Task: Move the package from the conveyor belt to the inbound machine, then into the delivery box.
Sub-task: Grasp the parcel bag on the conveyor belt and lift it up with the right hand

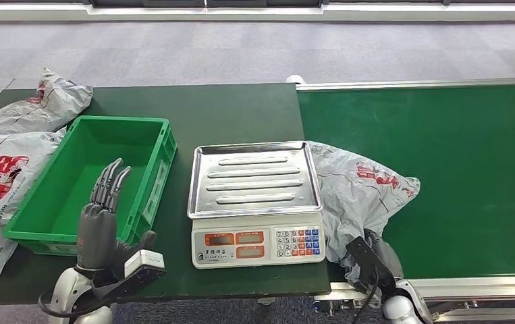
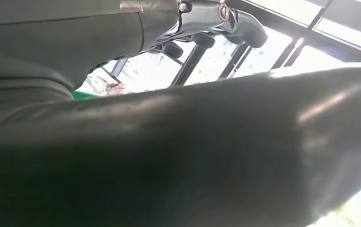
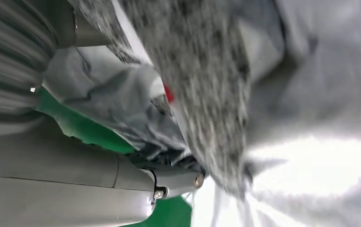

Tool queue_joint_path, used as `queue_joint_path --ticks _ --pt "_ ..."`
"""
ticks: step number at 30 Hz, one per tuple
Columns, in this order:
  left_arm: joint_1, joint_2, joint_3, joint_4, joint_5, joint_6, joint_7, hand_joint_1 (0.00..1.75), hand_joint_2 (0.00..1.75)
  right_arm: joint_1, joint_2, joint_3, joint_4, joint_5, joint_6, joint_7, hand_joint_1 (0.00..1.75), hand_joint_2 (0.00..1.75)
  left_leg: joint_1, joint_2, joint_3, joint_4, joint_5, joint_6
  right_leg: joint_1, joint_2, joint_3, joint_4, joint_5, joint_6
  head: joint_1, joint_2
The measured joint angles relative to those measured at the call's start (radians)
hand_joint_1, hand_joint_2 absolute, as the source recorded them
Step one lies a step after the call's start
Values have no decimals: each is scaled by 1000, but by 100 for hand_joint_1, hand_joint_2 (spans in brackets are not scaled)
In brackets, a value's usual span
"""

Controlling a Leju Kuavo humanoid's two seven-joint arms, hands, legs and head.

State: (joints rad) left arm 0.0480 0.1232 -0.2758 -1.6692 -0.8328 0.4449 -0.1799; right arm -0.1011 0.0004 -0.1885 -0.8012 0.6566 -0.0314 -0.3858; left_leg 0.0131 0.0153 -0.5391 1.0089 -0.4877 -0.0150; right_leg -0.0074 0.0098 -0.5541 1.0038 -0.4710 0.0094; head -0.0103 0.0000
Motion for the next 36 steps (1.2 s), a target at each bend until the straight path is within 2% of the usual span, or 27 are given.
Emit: queue_joint_path --ticks 9,22,24,27,30,33,36 --pt "-24 -32 0 -8 -15 -35 4 0 0 104 39 -58 -190 17 16 30 175 175 0 -4 -7 0 0 0 0 -5 -5 0 0 0 0 0" --pt "-17 -40 3 -26 -24 -34 10 0 0 138 46 -73 -273 46 1 43 175 175 -1 -4 -11 0 0 0 -1 -5 -9 0 0 0 0 0" --pt "-13 -40 4 -27 -19 -32 8 0 0 146 38 -75 -284 81 -52 55 175 175 -1 -5 -12 0 0 0 -1 -5 -9 0 0 0 0 0" --pt "-5 -39 6 -29 -12 -23 6 0 0 166 24 -78 -333 168 -201 100 175 175 -1 -6 -13 0 0 0 -1 -6 -10 0 0 0 0 0" --pt "11 -38 8 -38 -12 -12 7 0 0 199 20 -79 -459 274 -340 151 175 175 -2 -6 -14 0 0 0 -2 -6 -11 0 0 0 0 0" --pt "24 -38 10 -49 -15 -7 8 0 0 218 7 -67 -620 349 -411 186 175 175 -2 -5 -17 0 0 0 -2 -6 -12 1 0 0 0 0" --pt "31 -38 11 -52 -14 5 2 0 0 198 -36 -15 -727 379 -444 195 175 175 -2 -5 -22 0 0 1 -2 -6 -12 0 -1 0 0 0"
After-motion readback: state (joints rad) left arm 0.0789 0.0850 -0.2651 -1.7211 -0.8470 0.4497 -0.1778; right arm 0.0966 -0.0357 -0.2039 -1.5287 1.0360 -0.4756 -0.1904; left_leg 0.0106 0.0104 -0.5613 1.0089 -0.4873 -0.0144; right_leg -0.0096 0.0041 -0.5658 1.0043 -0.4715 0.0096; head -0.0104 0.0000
